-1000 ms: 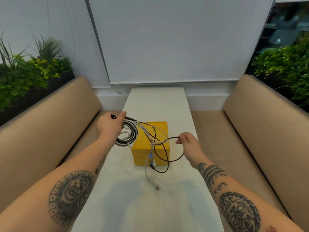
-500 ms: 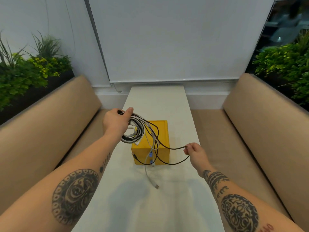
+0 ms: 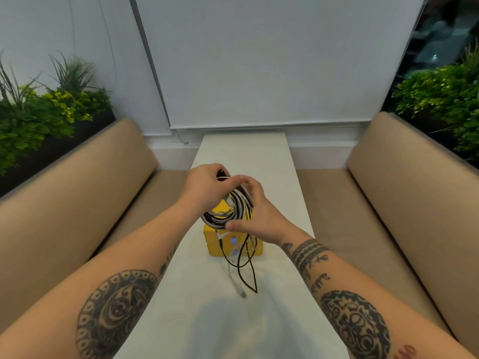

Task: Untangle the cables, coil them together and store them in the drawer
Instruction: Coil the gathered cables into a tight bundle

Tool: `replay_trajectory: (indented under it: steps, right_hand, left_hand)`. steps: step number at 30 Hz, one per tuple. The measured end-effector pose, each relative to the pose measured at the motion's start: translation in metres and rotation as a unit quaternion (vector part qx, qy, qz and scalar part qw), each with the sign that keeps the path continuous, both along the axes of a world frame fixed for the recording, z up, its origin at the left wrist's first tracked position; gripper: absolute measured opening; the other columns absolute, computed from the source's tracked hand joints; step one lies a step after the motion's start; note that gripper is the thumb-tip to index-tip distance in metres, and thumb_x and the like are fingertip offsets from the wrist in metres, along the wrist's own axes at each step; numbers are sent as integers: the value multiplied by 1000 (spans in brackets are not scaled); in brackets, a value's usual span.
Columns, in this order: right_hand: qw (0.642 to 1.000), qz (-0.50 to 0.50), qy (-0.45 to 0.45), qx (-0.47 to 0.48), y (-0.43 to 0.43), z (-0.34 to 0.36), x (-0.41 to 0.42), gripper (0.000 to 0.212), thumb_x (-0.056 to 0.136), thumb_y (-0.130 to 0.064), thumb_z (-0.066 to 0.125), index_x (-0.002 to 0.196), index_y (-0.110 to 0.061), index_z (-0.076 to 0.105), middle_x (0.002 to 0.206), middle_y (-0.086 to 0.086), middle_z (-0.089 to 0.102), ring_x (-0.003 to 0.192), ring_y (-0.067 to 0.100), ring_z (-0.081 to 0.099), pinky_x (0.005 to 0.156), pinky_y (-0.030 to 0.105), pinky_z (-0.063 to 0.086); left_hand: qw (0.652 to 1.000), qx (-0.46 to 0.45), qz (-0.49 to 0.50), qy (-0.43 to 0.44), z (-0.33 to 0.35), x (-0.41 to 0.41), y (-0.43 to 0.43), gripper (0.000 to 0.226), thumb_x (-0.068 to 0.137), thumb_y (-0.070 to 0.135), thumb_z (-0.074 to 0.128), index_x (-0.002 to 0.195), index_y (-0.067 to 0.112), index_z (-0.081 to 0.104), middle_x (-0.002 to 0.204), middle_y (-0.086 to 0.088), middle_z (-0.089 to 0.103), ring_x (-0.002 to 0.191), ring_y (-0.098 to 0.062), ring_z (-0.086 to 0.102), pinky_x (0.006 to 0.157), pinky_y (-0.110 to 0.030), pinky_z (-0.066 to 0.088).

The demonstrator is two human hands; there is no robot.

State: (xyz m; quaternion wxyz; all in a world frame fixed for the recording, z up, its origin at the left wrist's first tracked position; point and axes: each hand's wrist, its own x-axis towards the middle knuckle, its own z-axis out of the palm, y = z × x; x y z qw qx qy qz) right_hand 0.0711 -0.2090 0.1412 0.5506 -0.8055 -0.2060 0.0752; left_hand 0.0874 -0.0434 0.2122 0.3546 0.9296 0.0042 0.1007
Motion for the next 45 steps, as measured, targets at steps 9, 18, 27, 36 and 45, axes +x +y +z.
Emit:
replay_trajectory:
  steps: [9,18,27,36,45]
  right_hand:
    - [994,-21,88,61,14,12,-2,48,79,-61,72,111,-29,56,102,-4,68,84,8,70,72,31,56]
    - [957,-59,151,240,29,10,-14,55,77,-51,72,116,-16,57,112,6,72,87,26,74,54,31,53]
    - [892,-247,203,319,54,14,-8,29,98,-44,60,105,-16,64,105,7,71,94,23,68,78,34,54]
    - [913,-271,110,284,44,25,7,32,95,-43,65,107,-13,64,82,1,67,67,12,62,71,40,56]
    - [980,-177,62,67,-2,32,26,32,94,-42,67,101,-11,67,73,3,61,61,17,53,54,28,45]
  left_hand:
    - [954,-293,56,-42,-3,-1,4,34,85,44,77,74,16,62,52,8,49,42,-16,40,44,-28,35]
    - [916,-374,134,-60,1,1,-2,37,85,53,73,79,18,63,67,-1,62,46,-22,49,44,-30,40]
    - [793,-544,271,-31,-37,-10,-28,40,88,63,62,86,24,59,90,-8,73,49,-21,57,59,-39,56]
    - [748,-630,205,30,-47,-21,-36,40,97,61,49,103,23,61,90,0,71,77,-19,68,76,-42,62]
    - [824,-521,35,222,-51,-27,1,35,100,37,40,98,8,59,79,-9,64,66,-25,61,75,-40,56]
